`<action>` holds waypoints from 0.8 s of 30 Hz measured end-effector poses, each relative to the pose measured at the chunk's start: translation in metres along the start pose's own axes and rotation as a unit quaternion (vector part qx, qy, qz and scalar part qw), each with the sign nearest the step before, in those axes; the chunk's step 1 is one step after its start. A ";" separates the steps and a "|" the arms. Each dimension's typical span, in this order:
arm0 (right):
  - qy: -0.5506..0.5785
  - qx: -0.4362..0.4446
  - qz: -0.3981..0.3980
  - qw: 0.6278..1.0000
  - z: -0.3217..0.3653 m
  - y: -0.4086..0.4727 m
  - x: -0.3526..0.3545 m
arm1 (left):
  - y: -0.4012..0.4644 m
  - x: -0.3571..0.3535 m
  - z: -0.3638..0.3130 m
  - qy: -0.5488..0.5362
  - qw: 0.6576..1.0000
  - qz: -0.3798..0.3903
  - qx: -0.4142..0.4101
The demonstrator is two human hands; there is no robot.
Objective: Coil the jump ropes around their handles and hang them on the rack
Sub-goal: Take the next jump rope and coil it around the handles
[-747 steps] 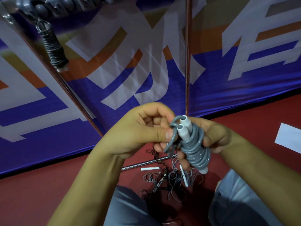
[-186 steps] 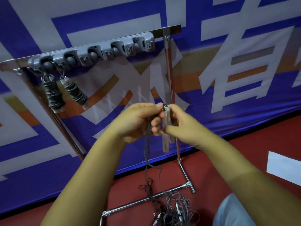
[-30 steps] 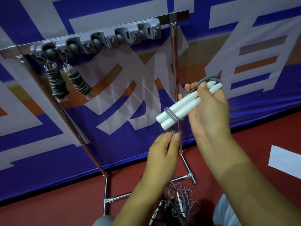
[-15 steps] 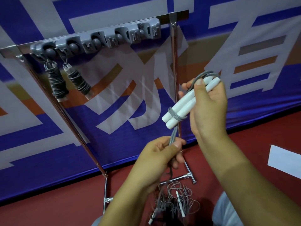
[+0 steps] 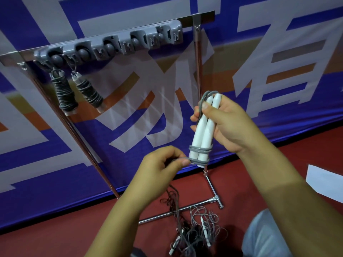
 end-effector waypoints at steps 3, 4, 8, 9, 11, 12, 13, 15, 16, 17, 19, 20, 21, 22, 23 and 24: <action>0.032 -0.039 0.061 0.997 0.001 -0.003 -0.002 | 0.001 0.000 0.003 -0.090 0.996 0.024 -0.007; 0.052 -0.049 0.076 0.995 0.001 -0.004 -0.001 | 0.002 -0.001 0.004 -0.116 0.993 0.026 -0.009; 0.135 -0.071 0.101 0.983 0.004 -0.008 -0.001 | 0.006 0.000 0.013 -0.245 0.968 0.051 0.002; 0.150 -0.071 0.104 0.981 0.004 -0.009 -0.002 | 0.007 0.000 0.016 -0.280 0.958 0.066 0.001; 0.183 -0.070 0.104 0.975 0.002 -0.009 -0.004 | 0.009 -0.002 0.024 -0.358 0.928 0.099 -0.015; 0.202 -0.070 0.104 0.971 0.001 -0.009 -0.006 | 0.010 -0.004 0.027 -0.402 0.909 0.110 -0.020; 0.222 -0.070 0.103 0.967 0.000 -0.009 -0.009 | 0.010 -0.007 0.030 -0.443 0.889 0.113 -0.023; 0.264 -0.068 0.094 0.958 -0.002 -0.007 -0.013 | 0.012 -0.016 0.034 -0.517 0.848 0.114 -0.029; 0.283 -0.064 0.087 0.953 -0.003 -0.006 -0.015 | 0.013 -0.021 0.034 -0.555 0.823 0.115 -0.030; 0.299 -0.058 0.080 0.949 -0.004 -0.004 -0.016 | 0.014 -0.026 0.033 -0.591 0.798 0.112 -0.028; 0.317 -0.036 0.052 0.946 -0.006 -0.002 -0.019 | 0.018 -0.036 0.029 -0.647 0.759 0.081 0.002; 0.320 -0.022 0.029 0.947 -0.007 -0.001 -0.020 | 0.020 -0.040 0.026 -0.664 0.745 0.063 0.018; 0.321 -0.008 0.006 0.947 -0.008 -0.001 -0.020 | 0.022 -0.044 0.023 -0.676 0.735 0.045 0.025; 0.323 0.007 -0.014 0.946 -0.009 -0.001 -0.021 | 0.023 -0.047 0.020 -0.684 0.728 0.027 0.030; 0.324 0.020 -0.032 0.945 -0.009 -0.001 -0.021 | 0.024 -0.051 0.016 -0.685 0.728 0.004 0.036; 0.323 0.034 -0.048 0.944 -0.010 -0.001 -0.020 | 0.025 -0.055 0.011 -0.677 0.733 -0.022 0.052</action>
Point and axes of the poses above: each hand's wrist, its own y-axis towards the middle knuckle, its own x-axis out of the back of the hand, z = x × y, the point moved 1 cm from there along y, towards the middle knuckle, and after that the axes turned 4 degrees about z, right-handed, at the moved point
